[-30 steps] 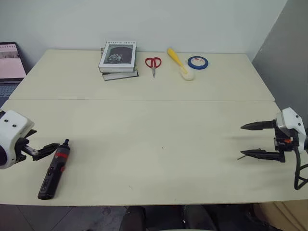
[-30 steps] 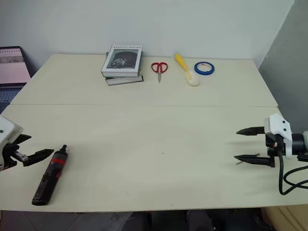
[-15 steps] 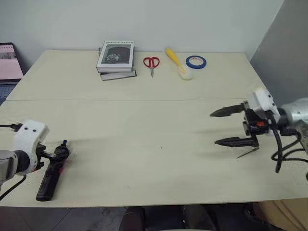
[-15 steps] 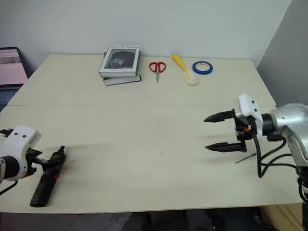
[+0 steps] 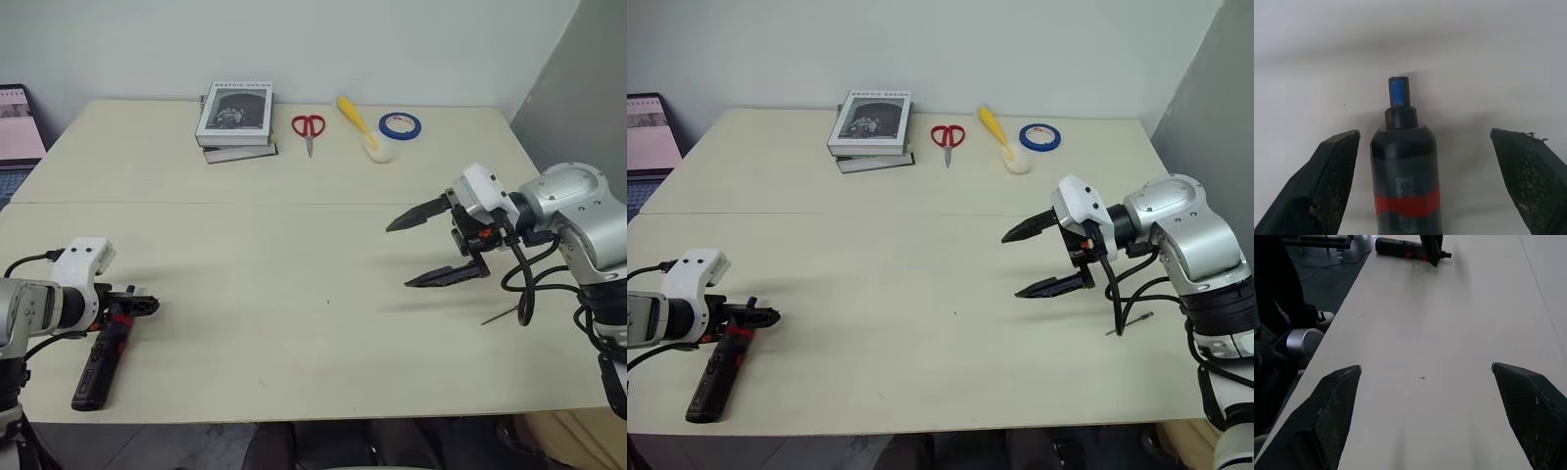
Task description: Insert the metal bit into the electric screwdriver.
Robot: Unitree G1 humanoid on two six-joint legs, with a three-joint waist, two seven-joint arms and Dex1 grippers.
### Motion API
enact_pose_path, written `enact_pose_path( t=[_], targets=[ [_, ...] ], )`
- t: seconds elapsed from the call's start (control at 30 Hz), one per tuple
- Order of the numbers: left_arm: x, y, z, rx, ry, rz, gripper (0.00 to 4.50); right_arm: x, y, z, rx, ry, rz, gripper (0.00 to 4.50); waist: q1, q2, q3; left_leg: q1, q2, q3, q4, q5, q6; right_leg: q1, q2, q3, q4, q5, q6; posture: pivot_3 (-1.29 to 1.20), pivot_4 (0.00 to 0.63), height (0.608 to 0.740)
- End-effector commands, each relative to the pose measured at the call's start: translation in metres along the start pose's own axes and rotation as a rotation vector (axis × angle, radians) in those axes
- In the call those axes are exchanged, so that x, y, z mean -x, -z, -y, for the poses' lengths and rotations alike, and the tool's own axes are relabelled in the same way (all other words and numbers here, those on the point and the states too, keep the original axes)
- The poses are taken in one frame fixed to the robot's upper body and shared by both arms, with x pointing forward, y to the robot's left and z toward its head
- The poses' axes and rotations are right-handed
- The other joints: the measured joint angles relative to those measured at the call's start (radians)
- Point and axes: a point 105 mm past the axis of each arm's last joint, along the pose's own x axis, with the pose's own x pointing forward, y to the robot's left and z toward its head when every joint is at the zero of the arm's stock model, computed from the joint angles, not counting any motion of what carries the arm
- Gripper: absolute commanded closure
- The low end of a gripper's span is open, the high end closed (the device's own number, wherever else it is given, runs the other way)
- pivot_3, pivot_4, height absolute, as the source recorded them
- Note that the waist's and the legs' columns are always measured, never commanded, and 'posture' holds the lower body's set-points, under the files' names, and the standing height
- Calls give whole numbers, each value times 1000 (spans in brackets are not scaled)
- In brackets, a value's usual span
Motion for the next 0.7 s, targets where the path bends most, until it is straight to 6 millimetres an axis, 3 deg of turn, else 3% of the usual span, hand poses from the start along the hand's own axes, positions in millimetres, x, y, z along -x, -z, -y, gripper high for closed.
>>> enact_pose_path(
  t=[0.03, 0.27, 0.7],
  targets=[
    [7, -3, -5, 10, -23, -18, 32, -1, -17, -2, 96, -95, 32, 0, -1, 0, 0, 0, 0, 0, 0, 0, 0, 0, 0, 0, 0, 0, 0, 0, 150, 740],
    [4, -1, -4, 24, -11, -37, 32, 2, -36, 4, 143, -100, 124, 0, -1, 0, 0, 0, 0, -2, 0, 0, 0, 1, 0, -2, 0, 0, 0, 0, 150, 740],
    [0, -4, 0, 20, 11, -41, 32, 2, -42, 0, 147, -109, 161, 0, -1, 0, 0, 0, 0, -5, 0, 0, 0, 2, 0, -5, 0, 0, 0, 0, 150, 740]
  ],
)
